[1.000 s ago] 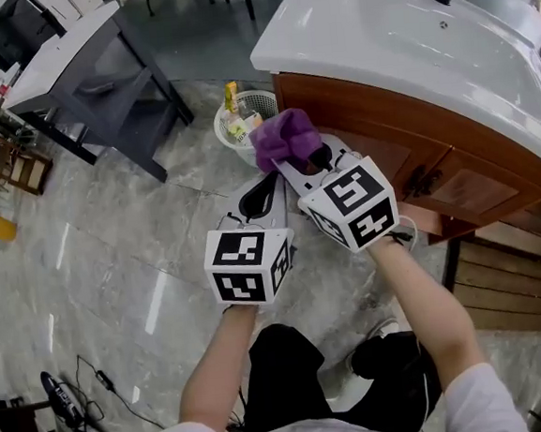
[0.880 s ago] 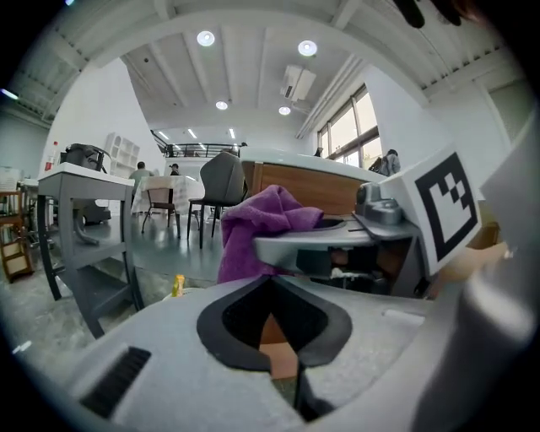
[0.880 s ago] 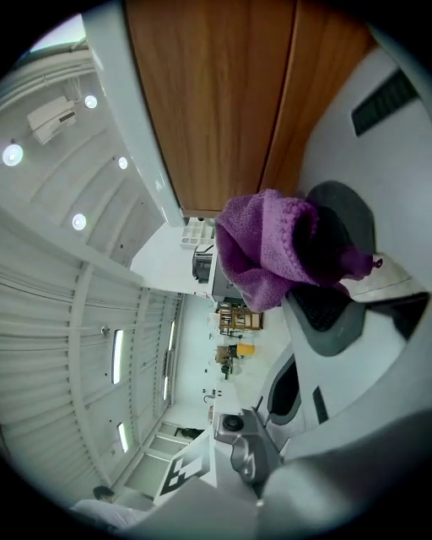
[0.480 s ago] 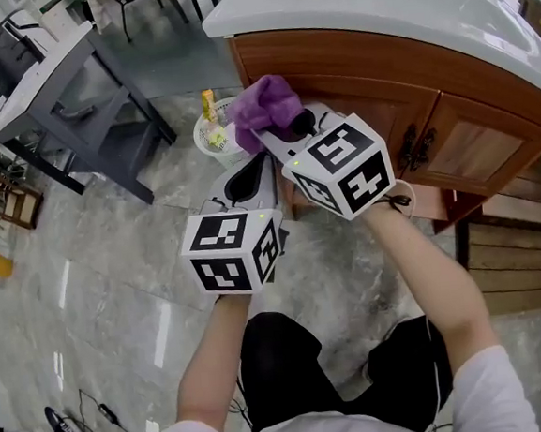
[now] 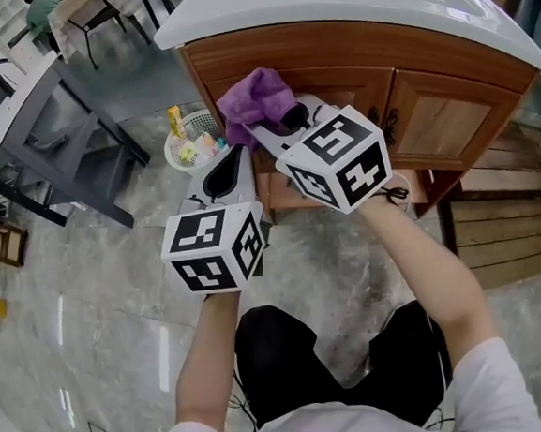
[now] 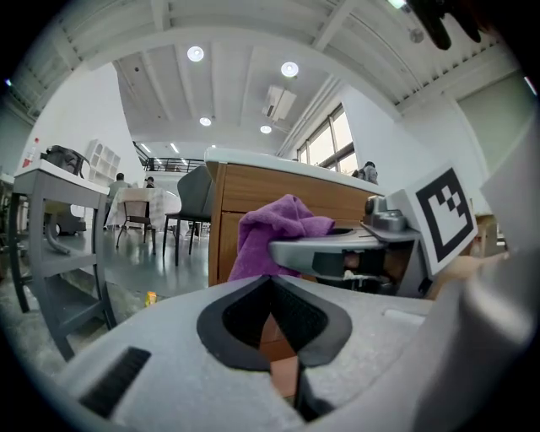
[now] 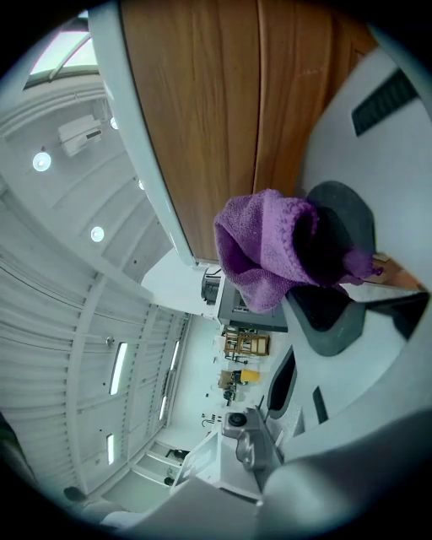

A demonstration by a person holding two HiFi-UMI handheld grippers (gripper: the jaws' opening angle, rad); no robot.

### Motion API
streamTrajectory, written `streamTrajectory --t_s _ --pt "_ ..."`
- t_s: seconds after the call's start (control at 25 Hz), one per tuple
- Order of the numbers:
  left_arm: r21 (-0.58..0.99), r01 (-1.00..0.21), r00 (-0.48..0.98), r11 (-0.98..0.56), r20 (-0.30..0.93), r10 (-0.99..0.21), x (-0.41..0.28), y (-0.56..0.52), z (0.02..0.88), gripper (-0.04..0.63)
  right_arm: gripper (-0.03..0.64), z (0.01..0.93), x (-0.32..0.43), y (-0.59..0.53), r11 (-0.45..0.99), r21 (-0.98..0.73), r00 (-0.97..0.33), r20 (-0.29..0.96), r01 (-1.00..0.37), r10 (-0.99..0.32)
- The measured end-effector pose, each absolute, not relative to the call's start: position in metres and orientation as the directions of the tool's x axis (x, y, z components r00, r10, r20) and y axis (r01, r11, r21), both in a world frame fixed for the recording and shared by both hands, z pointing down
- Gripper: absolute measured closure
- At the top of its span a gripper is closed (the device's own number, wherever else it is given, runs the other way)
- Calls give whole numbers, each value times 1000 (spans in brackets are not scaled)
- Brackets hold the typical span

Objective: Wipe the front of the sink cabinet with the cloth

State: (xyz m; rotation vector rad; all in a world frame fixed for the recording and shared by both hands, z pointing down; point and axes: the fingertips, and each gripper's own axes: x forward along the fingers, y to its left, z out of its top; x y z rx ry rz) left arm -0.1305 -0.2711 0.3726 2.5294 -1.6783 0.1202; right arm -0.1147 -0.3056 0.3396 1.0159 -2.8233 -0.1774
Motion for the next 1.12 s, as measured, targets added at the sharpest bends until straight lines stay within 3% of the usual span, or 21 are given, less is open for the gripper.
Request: streamTrajectory --t_s 1.12 --pt "21 -766 642 -642 82 -763 14 -281 354 589 545 325 58 -280 515 165 -512 61 -841 -857"
